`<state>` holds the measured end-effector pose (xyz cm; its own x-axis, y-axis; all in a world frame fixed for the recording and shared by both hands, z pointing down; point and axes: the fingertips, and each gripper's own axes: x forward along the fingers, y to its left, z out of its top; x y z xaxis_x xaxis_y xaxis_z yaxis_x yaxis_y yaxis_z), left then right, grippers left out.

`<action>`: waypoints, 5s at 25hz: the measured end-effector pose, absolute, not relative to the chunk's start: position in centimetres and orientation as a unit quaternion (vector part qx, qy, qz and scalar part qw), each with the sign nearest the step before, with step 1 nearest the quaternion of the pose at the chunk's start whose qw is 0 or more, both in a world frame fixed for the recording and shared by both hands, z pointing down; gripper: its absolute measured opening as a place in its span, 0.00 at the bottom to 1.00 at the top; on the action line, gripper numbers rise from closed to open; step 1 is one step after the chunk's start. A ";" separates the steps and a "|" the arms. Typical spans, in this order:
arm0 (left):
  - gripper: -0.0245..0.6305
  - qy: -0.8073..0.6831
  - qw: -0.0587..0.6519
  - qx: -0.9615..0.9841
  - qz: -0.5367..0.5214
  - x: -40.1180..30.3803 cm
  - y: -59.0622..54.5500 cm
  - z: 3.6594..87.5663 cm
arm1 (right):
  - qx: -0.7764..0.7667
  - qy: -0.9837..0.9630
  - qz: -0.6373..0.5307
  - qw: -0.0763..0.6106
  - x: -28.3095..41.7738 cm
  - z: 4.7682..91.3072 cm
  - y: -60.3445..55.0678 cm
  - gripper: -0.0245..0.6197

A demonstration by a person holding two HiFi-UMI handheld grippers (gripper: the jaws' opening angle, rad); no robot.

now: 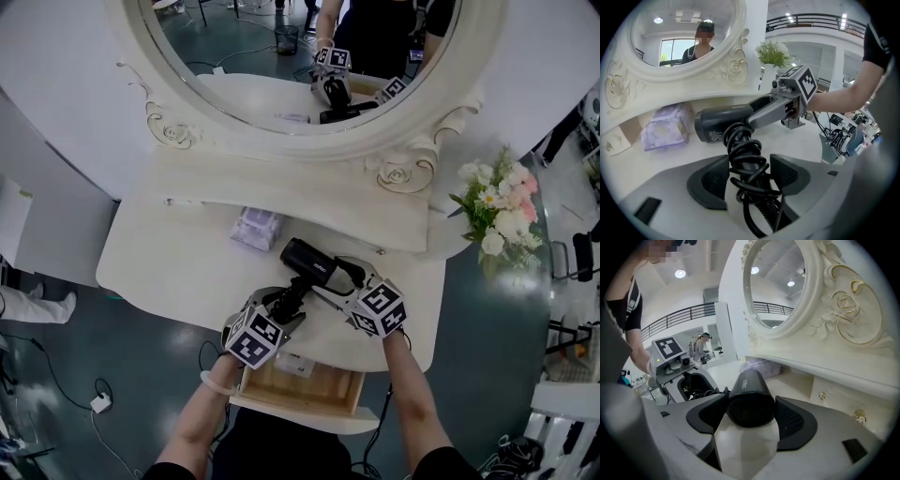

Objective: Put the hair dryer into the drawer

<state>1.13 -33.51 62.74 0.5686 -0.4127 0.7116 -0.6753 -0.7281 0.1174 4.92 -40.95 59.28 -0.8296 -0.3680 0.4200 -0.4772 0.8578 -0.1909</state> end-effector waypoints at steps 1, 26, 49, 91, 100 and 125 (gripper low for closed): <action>0.48 -0.314 0.192 0.865 0.340 1.2 -33.2 62.7 | 0.226 -0.945 0.143 0.188 5.0 59.2 -40.6 0.54; 0.48 -0.237 0.123 0.905 0.332 1.5 -22.8 56.8 | 0.330 -0.920 0.112 0.180 6.6 52.4 -29.0 0.53; 0.48 -0.067 0.065 0.931 0.353 3.7 -11.6 57.5 | 0.480 -0.847 0.160 0.163 10.7 53.6 -15.8 0.53; 0.48 0.159 0.090 0.889 0.421 5.9 -8.2 68.1 | 0.578 -0.708 0.359 0.192 14.3 66.3 -9.6 0.52; 0.47 0.170 0.085 0.890 0.414 6.6 -9.5 69.9 | 0.545 -0.701 0.358 0.288 14.7 68.4 -10.4 0.51; 0.48 0.120 -0.024 0.877 0.465 7.7 -11.6 76.7 | 0.491 -0.749 0.281 0.345 12.7 69.0 -12.3 0.49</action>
<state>7.72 -11.64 76.72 0.5380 0.1888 0.8215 0.2331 -0.9699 0.0702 12.74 -12.28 68.99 -0.2791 -0.5418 0.7928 -0.9295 0.3596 -0.0814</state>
